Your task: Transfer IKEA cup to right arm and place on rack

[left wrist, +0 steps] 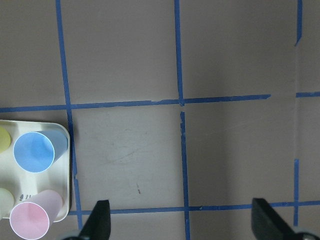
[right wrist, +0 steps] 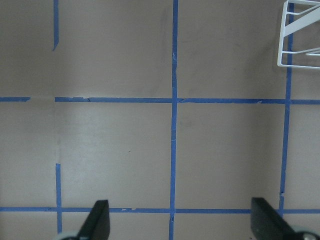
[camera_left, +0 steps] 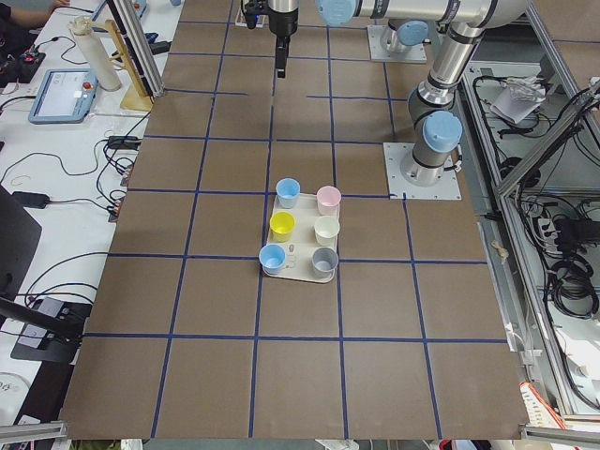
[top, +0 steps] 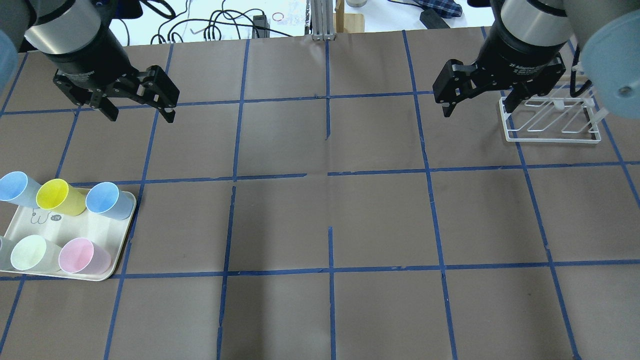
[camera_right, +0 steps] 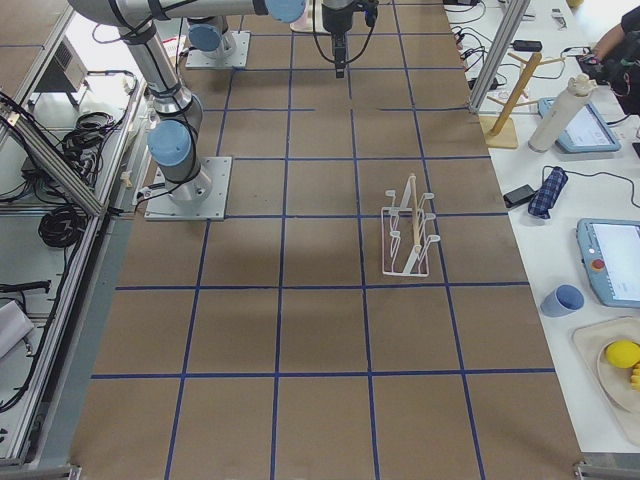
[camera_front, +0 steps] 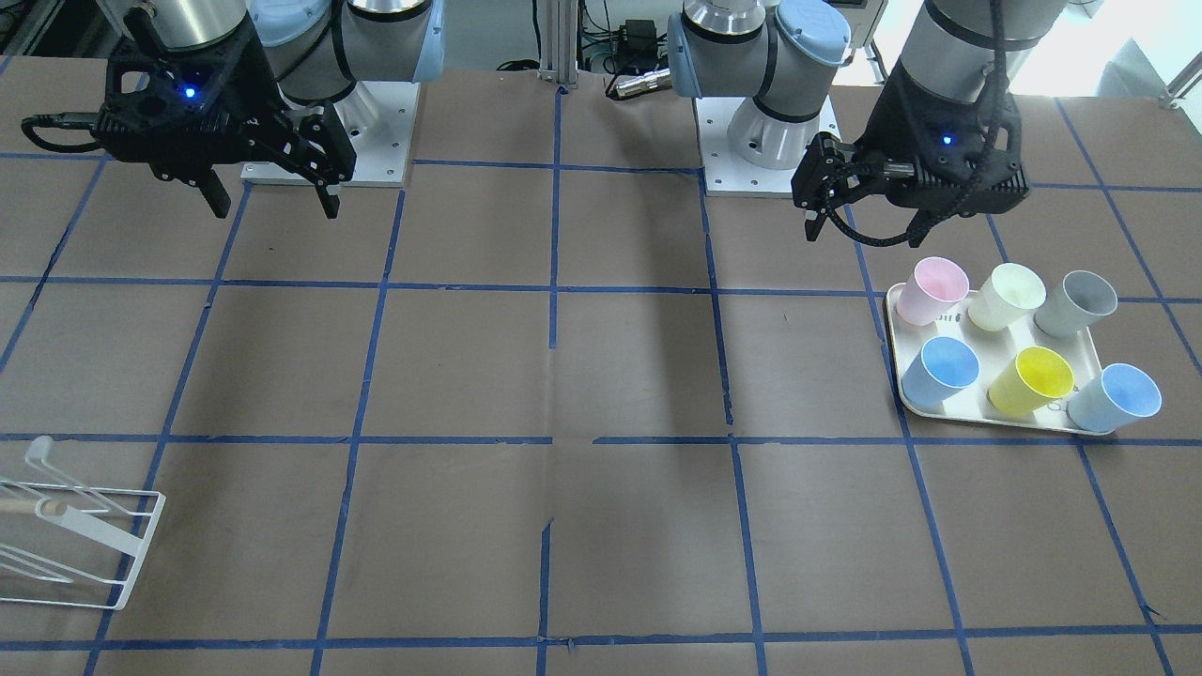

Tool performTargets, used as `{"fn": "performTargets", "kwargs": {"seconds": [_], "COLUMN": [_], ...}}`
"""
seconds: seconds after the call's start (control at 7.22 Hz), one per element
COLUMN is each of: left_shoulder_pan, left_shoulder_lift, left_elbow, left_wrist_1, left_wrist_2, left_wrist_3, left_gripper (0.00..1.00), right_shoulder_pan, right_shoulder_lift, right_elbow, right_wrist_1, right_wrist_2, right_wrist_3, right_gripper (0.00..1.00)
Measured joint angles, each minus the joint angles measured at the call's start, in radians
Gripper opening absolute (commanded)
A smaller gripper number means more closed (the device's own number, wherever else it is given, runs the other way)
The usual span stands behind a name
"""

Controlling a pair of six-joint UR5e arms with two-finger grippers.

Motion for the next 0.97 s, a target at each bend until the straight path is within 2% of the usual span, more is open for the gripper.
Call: {"fn": "performTargets", "kwargs": {"seconds": [0.42, 0.69, 0.97], "left_shoulder_pan": [0.186, 0.387, 0.567], "left_shoulder_lift": [0.004, -0.019, -0.097], "left_elbow": [-0.017, -0.048, -0.065], "left_wrist_1": [-0.023, -0.008, 0.092], "left_wrist_2": [0.003, -0.004, -0.011], "left_wrist_3": [0.297, 0.534, 0.785], "left_gripper": [1.00, 1.00, 1.00], "right_shoulder_pan": [0.000, 0.000, 0.000], "right_shoulder_lift": [0.000, 0.000, 0.000], "right_elbow": [0.000, 0.000, 0.000], "right_wrist_1": [0.001, 0.001, 0.001], "right_wrist_2": [0.000, 0.000, 0.000], "right_wrist_3": [0.000, 0.000, 0.000], "right_gripper": [1.00, 1.00, 1.00]}}
